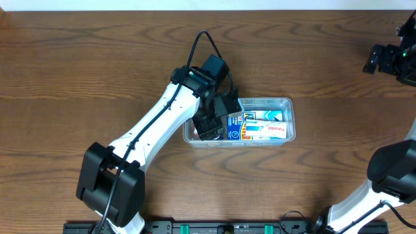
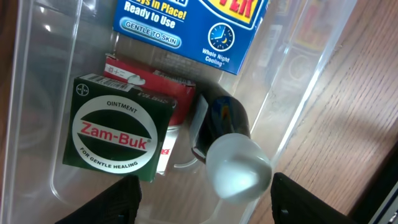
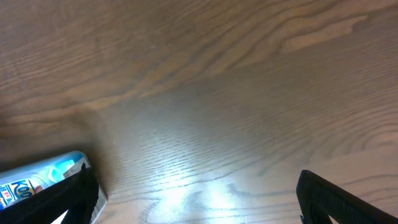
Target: Pack container
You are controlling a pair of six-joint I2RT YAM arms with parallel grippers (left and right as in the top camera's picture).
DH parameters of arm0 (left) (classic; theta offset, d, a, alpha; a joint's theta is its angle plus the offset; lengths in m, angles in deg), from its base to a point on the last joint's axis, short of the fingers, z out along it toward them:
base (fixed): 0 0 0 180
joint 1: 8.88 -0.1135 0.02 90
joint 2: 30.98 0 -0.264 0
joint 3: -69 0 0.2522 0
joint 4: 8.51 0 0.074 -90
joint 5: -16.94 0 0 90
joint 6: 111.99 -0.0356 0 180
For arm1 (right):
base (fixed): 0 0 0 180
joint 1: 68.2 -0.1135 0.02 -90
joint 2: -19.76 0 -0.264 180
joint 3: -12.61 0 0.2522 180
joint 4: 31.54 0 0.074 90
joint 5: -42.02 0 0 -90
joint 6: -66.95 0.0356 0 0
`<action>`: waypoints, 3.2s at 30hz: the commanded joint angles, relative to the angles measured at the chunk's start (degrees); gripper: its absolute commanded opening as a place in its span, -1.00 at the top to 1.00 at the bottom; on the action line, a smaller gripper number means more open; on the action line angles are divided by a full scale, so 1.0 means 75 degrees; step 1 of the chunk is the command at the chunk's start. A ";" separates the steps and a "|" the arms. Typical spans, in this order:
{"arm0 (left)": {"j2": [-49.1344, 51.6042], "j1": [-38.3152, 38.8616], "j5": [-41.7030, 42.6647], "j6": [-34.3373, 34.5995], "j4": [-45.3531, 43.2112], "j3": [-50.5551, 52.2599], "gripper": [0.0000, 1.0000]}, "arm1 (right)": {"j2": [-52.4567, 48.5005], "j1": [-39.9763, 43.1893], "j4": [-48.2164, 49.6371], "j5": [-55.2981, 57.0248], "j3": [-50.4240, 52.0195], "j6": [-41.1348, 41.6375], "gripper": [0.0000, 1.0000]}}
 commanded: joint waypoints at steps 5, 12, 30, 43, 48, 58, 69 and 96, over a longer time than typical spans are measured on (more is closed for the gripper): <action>0.0029 0.0009 0.0102 0.0125 0.0026 -0.0093 -0.37 | 0.0178 0.0029 -0.0009 0.0012 -0.0119 0.0105 -0.98; -0.0367 0.0009 -0.0073 0.0831 0.0271 -0.0927 -0.39 | 0.0175 0.0029 -0.0006 0.0015 -0.0119 0.0105 -0.99; -0.4202 0.0003 -0.1166 0.3372 0.1679 -0.1798 -0.96 | 0.0178 0.0029 -0.0009 0.0015 -0.0119 0.0105 -0.99; -0.6018 0.0003 -0.1160 0.3858 0.2693 -0.1798 -0.96 | 0.0178 0.0029 -0.0009 0.0015 -0.0119 0.0105 -0.99; -0.6181 0.0003 -0.1032 0.3972 0.3966 -0.1778 -0.96 | 0.0178 0.0029 -0.0009 0.0015 -0.0119 0.0105 -0.99; -0.6816 -0.0388 -0.0962 0.4316 0.3389 -0.0393 -0.96 | 0.0175 0.0029 -0.0009 0.0015 -0.0119 0.0105 -0.98; -0.8985 -0.2521 -0.0857 0.4345 -0.0289 0.3177 -0.96 | 0.0178 0.0029 -0.0006 0.0015 -0.0119 0.0105 -0.99; -1.3298 -0.3867 -0.0323 0.4339 -0.7970 1.0147 -0.96 | 0.0178 0.0029 -0.0009 0.0015 -0.0119 0.0105 -0.99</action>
